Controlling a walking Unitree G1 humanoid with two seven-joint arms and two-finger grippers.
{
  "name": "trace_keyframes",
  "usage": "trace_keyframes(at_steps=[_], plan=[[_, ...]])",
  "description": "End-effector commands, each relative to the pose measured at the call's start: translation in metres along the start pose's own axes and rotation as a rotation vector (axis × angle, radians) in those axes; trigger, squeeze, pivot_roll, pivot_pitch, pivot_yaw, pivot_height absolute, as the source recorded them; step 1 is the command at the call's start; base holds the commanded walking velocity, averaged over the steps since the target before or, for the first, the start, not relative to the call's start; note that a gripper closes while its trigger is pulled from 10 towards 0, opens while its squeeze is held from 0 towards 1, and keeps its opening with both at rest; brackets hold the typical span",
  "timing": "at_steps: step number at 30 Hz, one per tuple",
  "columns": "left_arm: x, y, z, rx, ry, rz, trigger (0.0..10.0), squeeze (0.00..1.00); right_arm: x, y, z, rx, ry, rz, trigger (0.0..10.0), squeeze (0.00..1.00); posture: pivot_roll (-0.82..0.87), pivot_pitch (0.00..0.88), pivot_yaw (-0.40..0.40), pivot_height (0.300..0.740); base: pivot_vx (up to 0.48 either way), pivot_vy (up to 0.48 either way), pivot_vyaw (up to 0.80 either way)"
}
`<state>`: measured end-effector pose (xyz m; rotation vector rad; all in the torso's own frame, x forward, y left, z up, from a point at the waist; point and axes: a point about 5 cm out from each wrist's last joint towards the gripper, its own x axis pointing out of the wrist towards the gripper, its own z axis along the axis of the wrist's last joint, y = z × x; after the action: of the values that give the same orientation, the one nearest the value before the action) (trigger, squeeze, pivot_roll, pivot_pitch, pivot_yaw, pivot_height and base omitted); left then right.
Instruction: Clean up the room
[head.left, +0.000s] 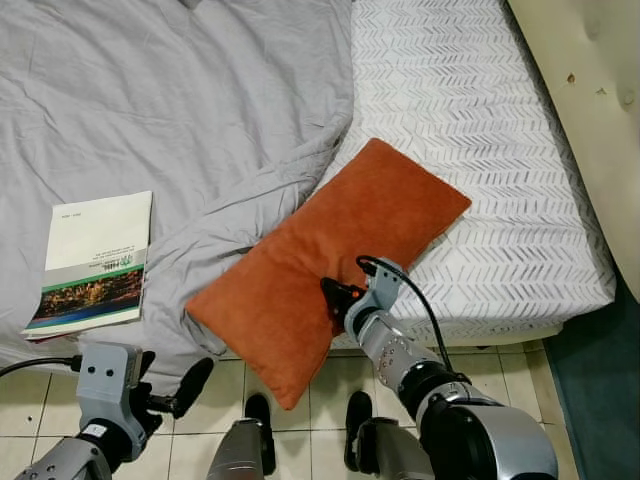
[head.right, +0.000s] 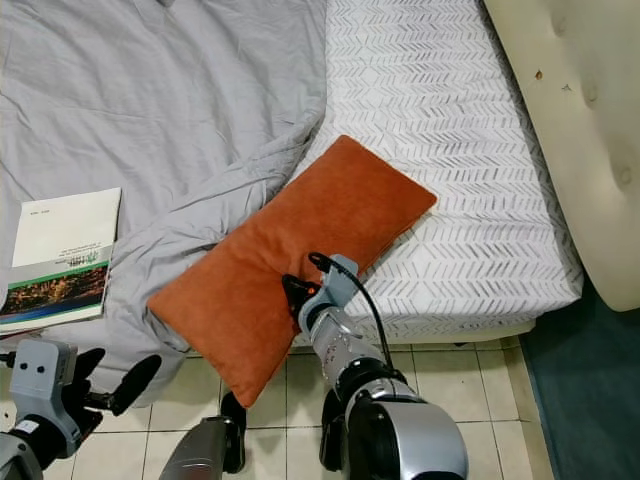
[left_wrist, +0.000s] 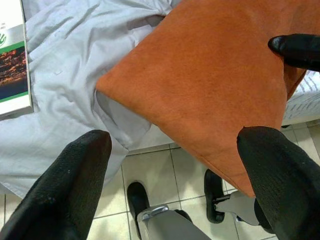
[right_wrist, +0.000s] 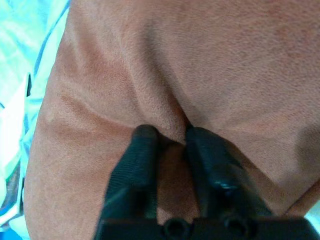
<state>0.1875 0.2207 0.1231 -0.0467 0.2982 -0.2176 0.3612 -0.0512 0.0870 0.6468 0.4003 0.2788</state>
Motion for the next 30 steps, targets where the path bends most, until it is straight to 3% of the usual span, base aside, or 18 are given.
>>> trace_keyframes(at_steps=[1, 10, 14, 15, 16, 17, 18, 20, 21, 23, 24, 25, 28, 29, 30], plan=[[-0.006, -0.001, -0.004, 0.007, 0.026, 0.01, 10.0, 0.0, -0.003, 0.006, -0.036, 0.073, 0.1, -0.007, 0.0, 0.0, 0.34, 0.533, -0.011, 0.74, 0.0, 0.0, 0.0], [0.0, -0.008, -0.009, -0.002, 0.034, -0.006, 10.0, 0.0, -0.005, -0.009, -0.024, 0.029, 0.085, -0.036, 0.0, 0.0, 0.3, 0.53, -0.021, 0.74, 0.0, 0.0, 0.0], [0.008, -0.012, -0.013, -0.017, 0.029, -0.009, 10.0, 0.0, -0.009, -0.033, 0.013, -0.064, -0.019, -0.106, 0.0, 0.0, 0.27, 0.503, -0.044, 0.74, 0.0, 0.0, 0.0], [0.008, -0.012, -0.013, -0.017, 0.029, -0.009, 10.0, 0.0, -0.009, -0.033, 0.013, -0.064, -0.019, -0.106, 0.0, 0.0, 0.27, 0.503, -0.044, 0.74, 0.0, 0.0, 0.0], [0.011, -0.013, -0.015, -0.021, 0.029, -0.01, 10.0, 0.0, -0.011, -0.039, 0.021, -0.096, -0.038, -0.122, 0.0, 0.0, 0.26, 0.495, -0.05, 0.74, 0.0, 0.0, 0.0], [0.018, -0.018, -0.018, -0.028, 0.018, -0.013, 10.0, 0.0, -0.016, -0.054, 0.044, -0.208, -0.077, -0.163, 0.0, 0.0, 0.24, 0.447, -0.073, 0.74, 0.0, 0.0, 0.0], [0.018, -0.018, -0.018, -0.028, 0.018, -0.013, 10.0, 0.0, -0.016, -0.054, 0.044, -0.208, -0.077, -0.163, 0.0, 0.0, 0.24, 0.447, -0.073, 0.74, 0.0, 0.0, 0.0], [0.031, -0.024, -0.023, -0.044, 0.006, -0.014, 10.0, 0.0, -0.025, -0.069, 0.067, -0.373, -0.099, -0.2, 0.0, 0.0, 0.21, 0.381, -0.098, 0.74, 0.0, 0.0, 0.0], [0.031, -0.024, -0.023, -0.044, 0.006, -0.014, 10.0, 0.0, -0.025, -0.069, 0.067, -0.373, -0.099, -0.2, 0.0, 0.0, 0.21, 0.381, -0.098, 0.74, 0.0, 0.0, 0.0], [0.043, -0.03, -0.027, -0.052, -0.001, -0.01, 10.0, 0.0, -0.032, -0.078, 0.088, -0.522, -0.128, -0.212, 0.0, 0.0, 0.18, 0.307, -0.117, 0.74, 0.0, 0.0, 0.0], [0.043, -0.03, -0.027, -0.052, -0.001, -0.01, 10.0, 0.0, -0.032, -0.078, 0.088, -0.522, -0.128, -0.212, 0.0, 0.0, 0.18, 0.307, -0.117, 0.74, 0.0, 0.0, 0.0], [0.053, -0.034, -0.03, -0.054, -0.005, -0.002, 10.0, 0.0, -0.036, -0.081, 0.096, -0.6, -0.136, -0.212, 0.0, 0.0, 0.17, 0.272, -0.125, 0.74, 0.0, 0.0, 0.0], [0.061, -0.039, -0.032, -0.044, -0.012, -0.008, 10.0, 0.0, -0.04, -0.085, 0.102, -0.659, -0.137, -0.22, 0.0, 0.0, 0.15, 0.221, -0.135, 0.74, 0.0, 0.0, 0.0], [0.07, -0.047, -0.03, -0.048, -0.035, -0.024, 10.0, 0.0, -0.045, -0.091, 0.113, -0.752, -0.139, -0.238, 0.0, 0.0, 0.14, 0.192, -0.143, 0.74, 0.0, 0.0, 0.0], [0.07, -0.047, -0.03, -0.048, -0.035, -0.024, 10.0, 0.0, -0.045, -0.091, 0.113, -0.752, -0.139, -0.238, 0.0, 0.0, 0.14, 0.192, -0.143, 0.74, 0.0, 0.0, 0.0]])
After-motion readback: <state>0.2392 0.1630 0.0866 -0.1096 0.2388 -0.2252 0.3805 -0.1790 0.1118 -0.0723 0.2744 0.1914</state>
